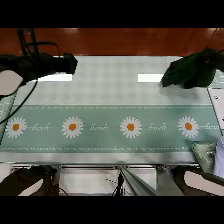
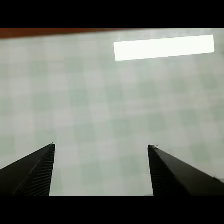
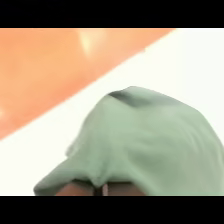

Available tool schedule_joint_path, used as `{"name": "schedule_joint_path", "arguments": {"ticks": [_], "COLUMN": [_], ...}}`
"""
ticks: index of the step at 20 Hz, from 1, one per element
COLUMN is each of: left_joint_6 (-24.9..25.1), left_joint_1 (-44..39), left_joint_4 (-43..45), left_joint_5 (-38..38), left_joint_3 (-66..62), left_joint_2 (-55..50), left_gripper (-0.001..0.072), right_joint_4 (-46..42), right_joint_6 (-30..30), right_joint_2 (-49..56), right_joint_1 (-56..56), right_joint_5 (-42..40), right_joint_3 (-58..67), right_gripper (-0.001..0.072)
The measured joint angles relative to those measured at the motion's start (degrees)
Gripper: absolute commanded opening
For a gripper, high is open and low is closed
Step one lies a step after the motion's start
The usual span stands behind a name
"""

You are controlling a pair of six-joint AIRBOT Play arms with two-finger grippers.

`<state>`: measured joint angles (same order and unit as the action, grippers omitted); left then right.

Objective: Fold the shirts.

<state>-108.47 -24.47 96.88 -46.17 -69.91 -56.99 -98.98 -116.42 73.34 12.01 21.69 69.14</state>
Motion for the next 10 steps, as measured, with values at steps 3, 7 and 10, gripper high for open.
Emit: {"name": "schedule_joint_path", "arguments": {"ticks": [3,7,10], "left_joint_6": [0.00,0.00,0.00], "left_joint_1": [0.00,0.00,0.00], "left_joint_4": [0.00,0.02,0.02], "left_joint_5": [0.09,0.20,-0.50], "left_joint_3": [-5.40,-12.31,-14.71], "left_joint_2": [2.69,8.94,14.64], "left_gripper": [0.0674,0.0674,0.0675], "right_joint_4": [0.04,1.66,3.85], "right_joint_6": [2.82,4.24,4.63], "right_joint_2": [-11.32,-26.21,-34.97], "right_joint_1": [-3.65,-11.96,-19.47], "right_joint_5": [-0.61,-1.07,-1.01], "right_joint_3": [0.00,0.02,0.04], "right_gripper": [0.0030,0.0032,0.0032]}}
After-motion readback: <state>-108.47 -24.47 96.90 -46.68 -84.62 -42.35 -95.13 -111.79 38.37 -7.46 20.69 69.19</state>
